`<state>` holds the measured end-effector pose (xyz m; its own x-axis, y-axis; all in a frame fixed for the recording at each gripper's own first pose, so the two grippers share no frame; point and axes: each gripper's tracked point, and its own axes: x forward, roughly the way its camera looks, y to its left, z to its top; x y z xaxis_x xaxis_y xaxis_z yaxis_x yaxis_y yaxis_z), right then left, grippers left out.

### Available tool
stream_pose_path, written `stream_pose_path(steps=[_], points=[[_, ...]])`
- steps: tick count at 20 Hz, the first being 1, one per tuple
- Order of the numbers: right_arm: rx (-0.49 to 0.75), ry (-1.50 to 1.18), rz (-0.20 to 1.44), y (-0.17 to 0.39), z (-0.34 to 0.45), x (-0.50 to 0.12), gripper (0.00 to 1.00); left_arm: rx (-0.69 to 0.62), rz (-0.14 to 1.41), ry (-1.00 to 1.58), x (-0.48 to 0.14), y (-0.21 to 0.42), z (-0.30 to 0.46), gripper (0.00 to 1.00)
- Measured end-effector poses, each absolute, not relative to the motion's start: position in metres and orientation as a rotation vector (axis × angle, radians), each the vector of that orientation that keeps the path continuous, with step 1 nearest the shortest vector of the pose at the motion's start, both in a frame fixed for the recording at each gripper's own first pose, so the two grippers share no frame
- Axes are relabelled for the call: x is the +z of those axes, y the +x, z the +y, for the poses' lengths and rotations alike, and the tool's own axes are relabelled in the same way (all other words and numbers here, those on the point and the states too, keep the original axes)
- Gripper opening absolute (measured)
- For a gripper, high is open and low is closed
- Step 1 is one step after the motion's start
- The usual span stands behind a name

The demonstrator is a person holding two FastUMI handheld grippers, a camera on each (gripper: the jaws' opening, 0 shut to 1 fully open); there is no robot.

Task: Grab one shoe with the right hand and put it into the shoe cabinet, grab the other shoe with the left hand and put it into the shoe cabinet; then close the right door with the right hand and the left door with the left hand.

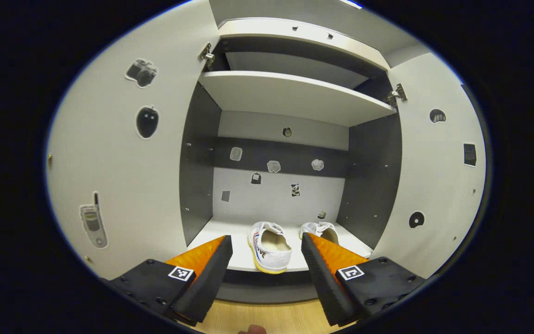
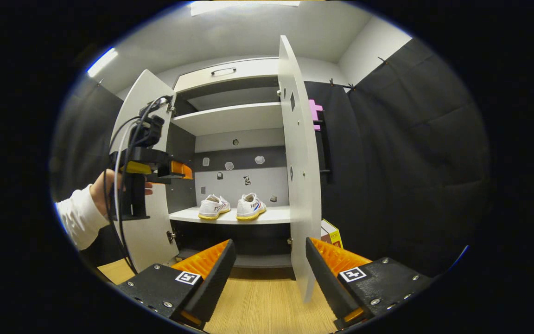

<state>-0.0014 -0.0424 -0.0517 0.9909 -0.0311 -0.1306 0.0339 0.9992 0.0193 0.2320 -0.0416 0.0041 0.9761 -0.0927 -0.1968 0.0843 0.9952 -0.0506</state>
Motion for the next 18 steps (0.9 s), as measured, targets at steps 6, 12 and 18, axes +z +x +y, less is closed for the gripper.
stream_pose_path(steps=[6,12,18], points=[[-0.001,0.048,0.129,0.002,-0.029,-0.059,0.93,-0.031,0.165,-0.048,-0.035,0.135,-0.015,0.97],[0.003,0.058,0.119,0.003,-0.02,-0.066,0.93,0.002,0.124,-0.032,-0.078,0.07,0.002,0.97],[-0.014,0.056,0.049,0.007,-0.039,-0.031,0.93,0.005,0.114,0.029,-0.074,0.033,-0.009,0.97]])
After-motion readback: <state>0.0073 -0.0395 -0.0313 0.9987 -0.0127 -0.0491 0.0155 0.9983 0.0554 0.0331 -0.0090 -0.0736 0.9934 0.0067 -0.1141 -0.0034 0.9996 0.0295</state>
